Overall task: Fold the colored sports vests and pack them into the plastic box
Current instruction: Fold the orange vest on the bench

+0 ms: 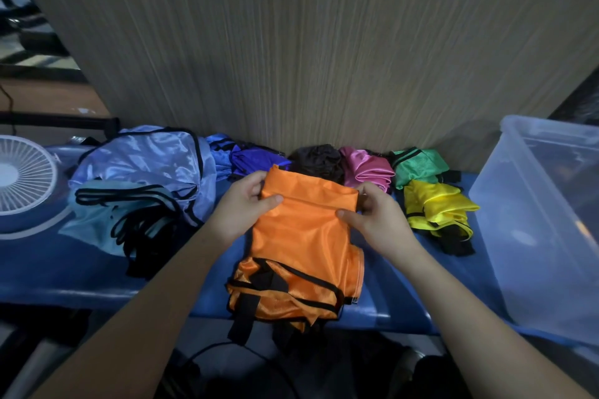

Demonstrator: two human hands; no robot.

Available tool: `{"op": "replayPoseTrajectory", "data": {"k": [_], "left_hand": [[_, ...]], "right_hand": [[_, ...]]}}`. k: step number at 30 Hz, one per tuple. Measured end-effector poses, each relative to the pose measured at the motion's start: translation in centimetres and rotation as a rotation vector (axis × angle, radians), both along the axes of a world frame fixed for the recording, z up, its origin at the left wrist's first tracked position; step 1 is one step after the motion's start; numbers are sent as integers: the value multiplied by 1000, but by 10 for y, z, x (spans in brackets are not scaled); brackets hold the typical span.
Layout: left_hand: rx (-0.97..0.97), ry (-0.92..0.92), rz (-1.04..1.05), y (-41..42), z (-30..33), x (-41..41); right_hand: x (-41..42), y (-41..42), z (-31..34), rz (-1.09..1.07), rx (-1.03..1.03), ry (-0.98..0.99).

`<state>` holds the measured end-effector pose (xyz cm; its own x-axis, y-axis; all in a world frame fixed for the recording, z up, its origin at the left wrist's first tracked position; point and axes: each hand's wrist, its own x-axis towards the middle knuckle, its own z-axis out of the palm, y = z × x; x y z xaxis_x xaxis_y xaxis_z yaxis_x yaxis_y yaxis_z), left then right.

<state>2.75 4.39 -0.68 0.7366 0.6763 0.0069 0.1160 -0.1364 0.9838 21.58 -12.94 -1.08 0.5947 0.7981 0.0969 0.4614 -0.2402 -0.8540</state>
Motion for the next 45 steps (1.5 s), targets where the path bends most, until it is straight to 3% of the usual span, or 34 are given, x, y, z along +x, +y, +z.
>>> {"op": "replayPoseTrajectory", "data": {"k": [6,9,14,20,26,30,39,42,45], "left_hand": [[201,82,59,6,-5,-1],[293,97,117,6,-5,3],[233,48,222,3,0,12],[64,-12,64,-4,0,12],[120,-63,-143,-11,-10,-6],[329,-23,-308,-17,-22,-22],[761,216,-261,-22,-36,-33],[802,215,-204,-23,-32,-35],[899,134,-58,-30,-25,-30]], "right_hand": [[1,4,3,-67,41,-173],[3,8,5,-110,71,-158],[7,15,4,-117,51,-81],[12,8,-1,-95,99,-168],[14,-14,-5,118,120,-170],[15,-31,-9,291,84,-246],[15,-48,-13,418,-107,-479],[12,-52,-5,375,-236,-651],[2,-51,5,191,-135,-775]]}}
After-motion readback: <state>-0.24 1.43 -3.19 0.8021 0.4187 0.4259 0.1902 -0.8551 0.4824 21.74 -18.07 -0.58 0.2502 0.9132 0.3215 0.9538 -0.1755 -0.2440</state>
